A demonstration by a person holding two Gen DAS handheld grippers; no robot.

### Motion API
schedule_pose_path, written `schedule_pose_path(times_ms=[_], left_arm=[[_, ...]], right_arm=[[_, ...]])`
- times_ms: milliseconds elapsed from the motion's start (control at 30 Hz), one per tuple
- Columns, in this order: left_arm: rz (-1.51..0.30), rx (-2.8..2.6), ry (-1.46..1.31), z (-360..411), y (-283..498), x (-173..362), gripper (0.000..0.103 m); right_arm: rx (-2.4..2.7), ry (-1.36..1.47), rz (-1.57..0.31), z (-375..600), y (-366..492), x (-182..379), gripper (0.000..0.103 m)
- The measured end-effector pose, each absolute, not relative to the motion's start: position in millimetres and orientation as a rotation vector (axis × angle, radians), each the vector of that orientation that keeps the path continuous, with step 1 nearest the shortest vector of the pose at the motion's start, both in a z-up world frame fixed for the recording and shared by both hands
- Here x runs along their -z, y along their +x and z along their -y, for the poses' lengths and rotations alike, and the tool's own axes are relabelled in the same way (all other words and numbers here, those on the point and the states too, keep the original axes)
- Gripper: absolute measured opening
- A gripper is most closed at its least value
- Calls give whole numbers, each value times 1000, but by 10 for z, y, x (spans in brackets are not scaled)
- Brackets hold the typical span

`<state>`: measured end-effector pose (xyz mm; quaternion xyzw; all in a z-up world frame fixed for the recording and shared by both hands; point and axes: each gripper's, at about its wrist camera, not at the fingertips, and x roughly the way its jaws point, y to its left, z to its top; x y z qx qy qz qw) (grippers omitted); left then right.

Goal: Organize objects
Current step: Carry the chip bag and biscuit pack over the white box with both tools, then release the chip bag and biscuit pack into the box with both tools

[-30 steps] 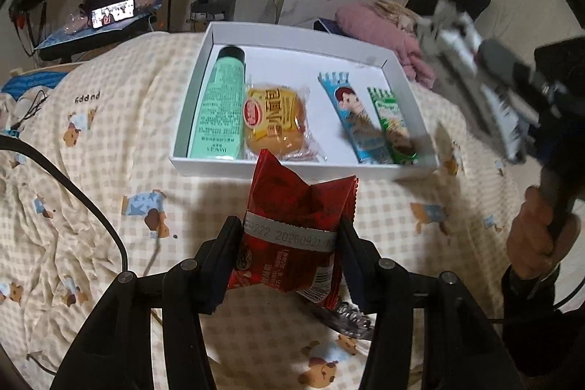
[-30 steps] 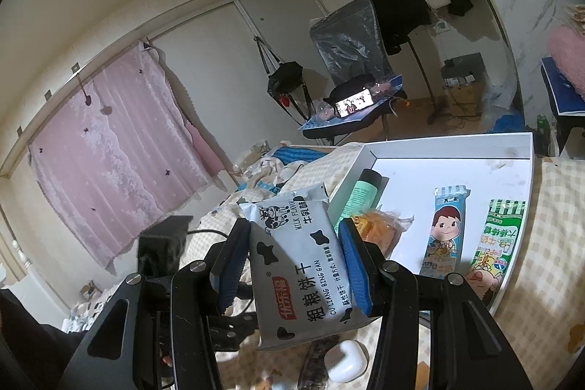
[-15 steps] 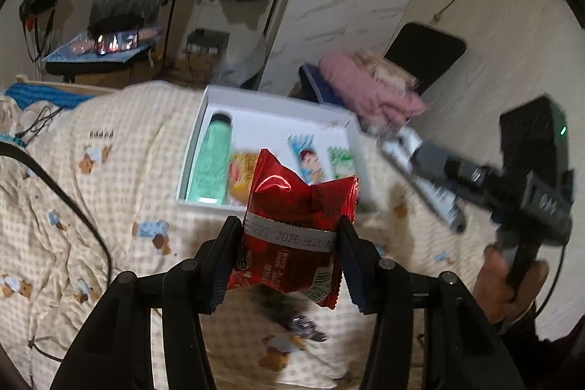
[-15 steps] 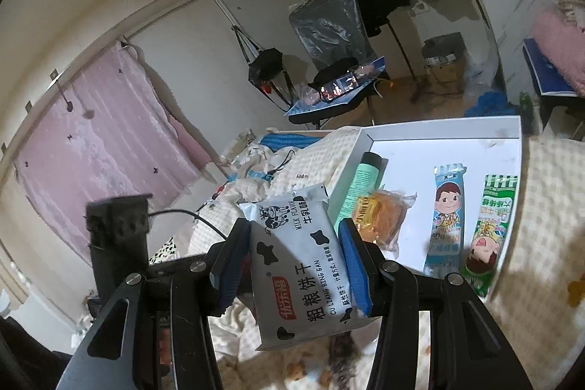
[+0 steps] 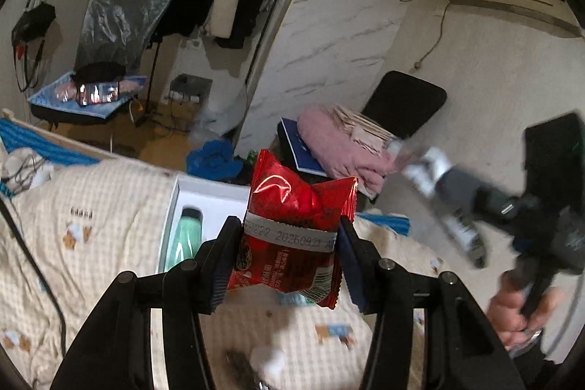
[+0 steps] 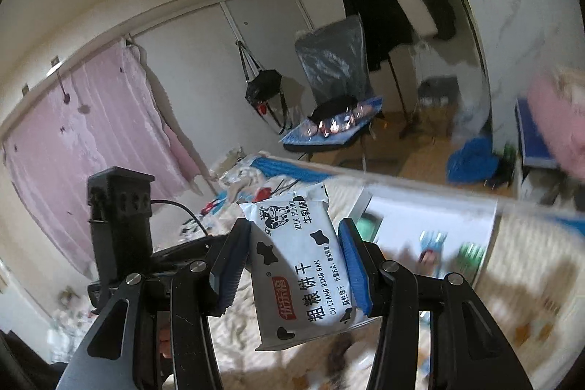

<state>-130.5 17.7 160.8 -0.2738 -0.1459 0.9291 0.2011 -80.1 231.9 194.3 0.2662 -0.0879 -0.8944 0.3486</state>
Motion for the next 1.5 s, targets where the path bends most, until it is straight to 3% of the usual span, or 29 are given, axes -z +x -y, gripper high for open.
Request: schedule_pose_path(times_ms=[200, 433, 833, 1200, 1500], left_arm=[[415, -2609, -763, -312, -1697, -1384, 56], [480, -2495, -861, -447, -1982, -775, 56], [452, -2380, -983, -860, -2191, -35, 56], [420, -2364, -970, -1054, -2236, 52, 56], [569, -2295, -973, -888, -2334, 114, 56]], right_arm=[[2333, 624, 215, -2293, -1248, -2171, 51], [2359, 593, 125, -2202, -1627, -1990, 51], [2320, 723, 227, -2380, -2128, -932, 51], [2355, 838, 303, -2786, -2230, -509, 51], [2361, 852, 309, -2833, -2252, -506, 51]])
